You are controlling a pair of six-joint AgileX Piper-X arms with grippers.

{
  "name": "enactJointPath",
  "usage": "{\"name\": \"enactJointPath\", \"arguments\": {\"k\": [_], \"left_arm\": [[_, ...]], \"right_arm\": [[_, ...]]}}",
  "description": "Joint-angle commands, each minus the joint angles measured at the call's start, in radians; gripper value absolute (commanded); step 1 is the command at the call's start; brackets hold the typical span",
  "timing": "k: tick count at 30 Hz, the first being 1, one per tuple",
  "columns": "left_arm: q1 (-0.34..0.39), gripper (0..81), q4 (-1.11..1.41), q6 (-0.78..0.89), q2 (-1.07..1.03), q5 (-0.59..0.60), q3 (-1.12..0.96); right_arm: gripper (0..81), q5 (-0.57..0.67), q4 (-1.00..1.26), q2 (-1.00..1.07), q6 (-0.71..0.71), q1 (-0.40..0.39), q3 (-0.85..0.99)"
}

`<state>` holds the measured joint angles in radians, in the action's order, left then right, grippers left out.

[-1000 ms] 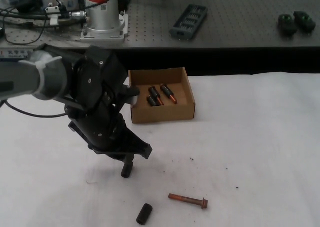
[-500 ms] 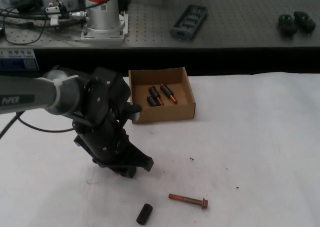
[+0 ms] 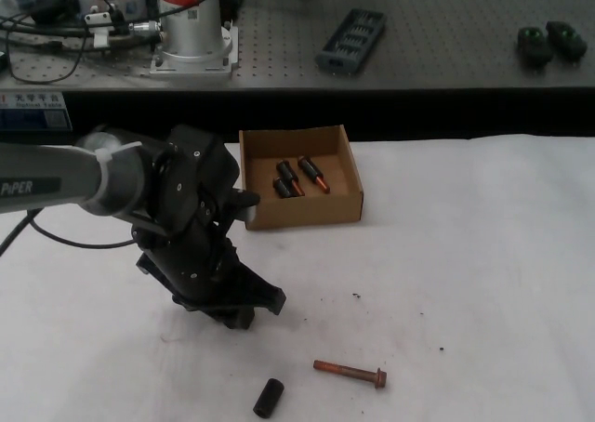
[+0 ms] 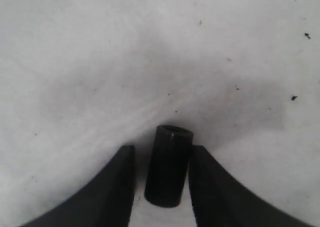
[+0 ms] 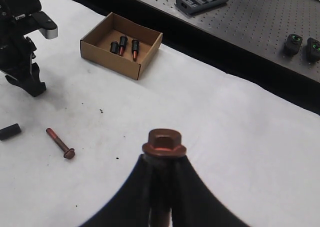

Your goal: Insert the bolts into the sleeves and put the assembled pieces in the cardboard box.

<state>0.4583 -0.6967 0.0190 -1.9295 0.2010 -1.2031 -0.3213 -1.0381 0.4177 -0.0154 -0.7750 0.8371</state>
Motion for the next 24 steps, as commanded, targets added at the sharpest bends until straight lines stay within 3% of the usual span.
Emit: {"name": "enactJointPath", "arguments": {"k": [1, 5, 16, 24], "left_arm": [[0.006, 23.2, 0.015, 0.003, -0.055, 0.013, 0.018], [0.006, 0.1, -0.017, -0.039, -0.055, 0.032, 0.018], [0.006, 0.6, -0.079, -0.090, -0.041, 0.111, 0.018], [0.006, 0.6, -0.093, -0.094, 0.100, 0.111, 0.018]], "right_arm": [[5.5, 0.001, 0.004, -0.007, 0.000, 0.007, 0.003], [5.5, 0.001, 0.004, -0.007, 0.000, 0.007, 0.003], [5.5, 0.001, 0.004, -0.007, 0.000, 0.007, 0.003], [5.5, 0.003, 0.034, -0.007, 0.015, 0.007, 0.003]]}}
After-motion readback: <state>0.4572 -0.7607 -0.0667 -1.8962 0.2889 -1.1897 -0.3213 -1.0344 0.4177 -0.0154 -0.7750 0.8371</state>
